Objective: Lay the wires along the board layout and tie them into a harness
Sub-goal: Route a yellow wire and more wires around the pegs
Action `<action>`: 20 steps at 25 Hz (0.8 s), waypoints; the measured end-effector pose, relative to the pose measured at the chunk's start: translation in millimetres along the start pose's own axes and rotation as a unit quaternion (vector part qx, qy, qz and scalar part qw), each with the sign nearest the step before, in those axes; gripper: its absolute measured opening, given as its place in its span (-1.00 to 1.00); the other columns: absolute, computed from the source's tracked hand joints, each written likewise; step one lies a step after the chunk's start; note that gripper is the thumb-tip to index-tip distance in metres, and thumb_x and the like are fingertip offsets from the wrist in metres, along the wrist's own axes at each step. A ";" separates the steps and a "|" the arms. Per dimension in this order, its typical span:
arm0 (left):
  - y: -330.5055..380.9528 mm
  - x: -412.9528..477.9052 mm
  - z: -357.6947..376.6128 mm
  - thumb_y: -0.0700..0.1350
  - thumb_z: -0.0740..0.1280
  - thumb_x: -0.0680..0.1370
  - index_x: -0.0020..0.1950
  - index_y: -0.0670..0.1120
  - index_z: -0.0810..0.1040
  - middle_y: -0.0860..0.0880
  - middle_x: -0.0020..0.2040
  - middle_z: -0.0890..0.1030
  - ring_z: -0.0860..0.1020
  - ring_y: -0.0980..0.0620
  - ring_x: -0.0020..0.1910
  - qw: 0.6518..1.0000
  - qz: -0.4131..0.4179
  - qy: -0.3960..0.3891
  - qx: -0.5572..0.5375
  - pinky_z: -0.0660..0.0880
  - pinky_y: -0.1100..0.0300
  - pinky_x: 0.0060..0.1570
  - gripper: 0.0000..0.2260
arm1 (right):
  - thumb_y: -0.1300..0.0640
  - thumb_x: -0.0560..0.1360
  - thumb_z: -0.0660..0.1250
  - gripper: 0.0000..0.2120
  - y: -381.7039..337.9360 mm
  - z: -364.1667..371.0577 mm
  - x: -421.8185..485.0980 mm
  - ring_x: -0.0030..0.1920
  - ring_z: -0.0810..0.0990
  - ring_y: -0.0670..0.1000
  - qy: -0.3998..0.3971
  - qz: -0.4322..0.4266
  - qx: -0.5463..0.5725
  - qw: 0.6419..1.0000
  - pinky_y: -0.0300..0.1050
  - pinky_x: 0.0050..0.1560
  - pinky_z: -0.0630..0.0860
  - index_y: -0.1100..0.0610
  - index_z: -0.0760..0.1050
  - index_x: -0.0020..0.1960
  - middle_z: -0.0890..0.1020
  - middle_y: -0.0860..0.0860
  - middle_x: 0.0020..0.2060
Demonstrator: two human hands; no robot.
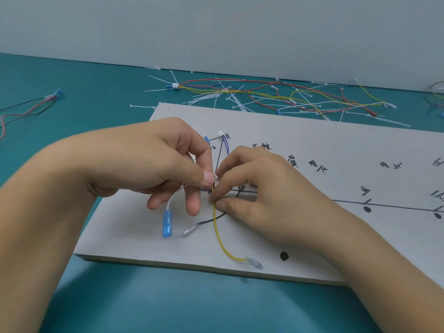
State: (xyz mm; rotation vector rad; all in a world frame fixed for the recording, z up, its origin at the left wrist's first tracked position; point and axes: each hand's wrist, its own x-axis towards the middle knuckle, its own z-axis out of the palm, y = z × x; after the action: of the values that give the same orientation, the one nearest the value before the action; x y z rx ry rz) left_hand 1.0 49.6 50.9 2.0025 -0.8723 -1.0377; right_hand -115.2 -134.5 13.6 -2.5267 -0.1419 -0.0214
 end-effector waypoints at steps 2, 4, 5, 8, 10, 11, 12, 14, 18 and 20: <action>-0.4 1.7 3.0 -0.03 0.44 0.45 -0.18 -0.09 0.65 -0.16 -0.23 0.73 0.40 0.02 -0.58 1.000 0.001 0.000 0.018 0.27 0.33 -0.53 -0.87 | 0.12 0.49 0.50 -0.89 -0.3 1.5 0.7 0.05 0.50 -0.13 0.024 0.006 0.020 0.999 -0.37 0.04 0.36 -0.11 0.72 -0.11 0.59 -0.18 -0.01; -0.9 3.7 5.7 -0.01 0.47 0.41 -0.20 -0.09 0.67 -0.12 -0.24 0.73 0.40 0.02 -0.55 0.999 -0.005 0.006 0.039 0.28 0.31 -0.51 -0.85 | 0.17 0.48 0.48 -0.87 0.3 2.2 1.0 -0.04 0.54 -0.16 0.062 0.019 0.040 0.997 -0.33 -0.03 0.41 -0.06 0.70 -0.13 0.61 -0.15 -0.08; -0.9 4.2 6.6 0.00 0.48 0.39 -0.20 -0.09 0.68 -0.11 -0.25 0.72 0.40 0.03 -0.54 0.999 -0.014 0.009 0.049 0.27 0.31 -0.50 -0.84 | 0.19 0.47 0.47 -0.87 0.8 1.9 1.0 -0.10 0.54 -0.19 0.079 0.027 0.048 0.995 -0.35 -0.08 0.42 -0.05 0.68 -0.14 0.61 -0.15 -0.12; -1.7 3.0 6.1 -0.05 0.58 0.38 -0.22 -0.12 0.70 -0.06 -0.34 0.68 0.40 0.06 -0.57 0.997 -0.045 0.008 0.057 0.24 0.35 -0.53 -0.84 | 0.22 0.47 0.46 -0.85 1.6 0.7 0.8 -0.15 0.52 -0.21 0.087 0.037 0.059 0.994 -0.37 -0.12 0.43 -0.03 0.64 -0.14 0.59 -0.16 -0.17; -2.3 0.6 4.3 -0.08 0.57 0.40 -0.23 -0.15 0.71 -0.06 -0.39 0.67 0.40 0.08 -0.60 0.997 -0.055 0.010 0.056 0.26 0.36 -0.60 -0.85 | 0.26 0.47 0.44 -0.82 1.8 1.5 1.2 -0.08 0.53 -0.17 0.080 0.028 0.044 0.995 -0.38 -0.08 0.43 -0.03 0.65 -0.11 0.57 -0.18 -0.17; -2.3 -0.6 3.5 -0.09 0.55 0.39 -0.21 -0.15 0.71 -0.10 -0.36 0.69 0.42 0.07 -0.61 0.997 -0.058 0.016 0.051 0.29 0.35 -0.62 -0.87 | 0.27 0.47 0.44 -0.81 2.1 2.0 1.5 -0.06 0.53 -0.15 0.079 0.026 0.037 0.996 -0.38 -0.07 0.42 -0.03 0.66 -0.09 0.56 -0.19 -0.17; -2.4 -1.5 2.6 -0.10 0.55 0.37 -0.18 -0.14 0.71 -0.14 -0.31 0.71 0.43 0.06 -0.61 0.997 -0.061 0.025 0.042 0.32 0.34 -0.63 -0.86 | 0.28 0.46 0.43 -0.79 2.4 2.3 1.7 -0.05 0.53 -0.15 0.078 0.025 0.032 0.996 -0.37 -0.06 0.42 -0.03 0.66 -0.09 0.56 -0.19 -0.17; -3.5 -2.5 0.8 -0.13 0.57 0.37 -0.08 -0.13 0.66 -0.20 -0.28 0.72 0.45 0.03 -0.61 0.996 -0.071 0.041 0.026 0.35 0.30 -0.65 -0.80 | 0.30 0.45 0.43 -0.77 2.3 2.4 1.6 -0.05 0.53 -0.14 0.078 0.026 0.030 0.996 -0.37 -0.06 0.43 -0.03 0.67 -0.08 0.55 -0.18 -0.17; -5.4 -2.3 -1.2 -0.21 0.50 0.49 -0.02 -0.17 0.60 -0.22 -0.29 0.72 0.49 0.00 -0.60 0.993 -0.088 0.060 0.044 0.39 0.25 -0.65 -0.86 | 0.24 0.45 0.48 -0.75 -2.1 1.4 0.5 -0.03 0.50 -0.13 0.054 0.016 0.031 0.998 -0.30 0.00 0.42 -0.11 0.71 -0.05 0.57 -0.13 -0.09; -6.0 -2.2 -1.2 -0.23 0.47 0.51 -0.07 -0.19 0.61 -0.21 -0.31 0.71 0.51 -0.01 -0.60 0.992 -0.090 0.064 0.056 0.40 0.25 -0.64 -0.93 | 0.20 0.46 0.48 -0.73 -6.5 2.9 -0.6 0.03 0.49 -0.09 0.030 -0.006 0.025 0.999 -0.17 0.11 0.40 -0.17 0.72 0.00 0.54 -0.12 -0.05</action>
State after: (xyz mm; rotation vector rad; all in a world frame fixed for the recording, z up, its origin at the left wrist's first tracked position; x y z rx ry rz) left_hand 2.4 54.9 47.3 2.2491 -0.7057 -0.9645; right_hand -116.5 -127.6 14.9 -2.4734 -0.1314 -0.0963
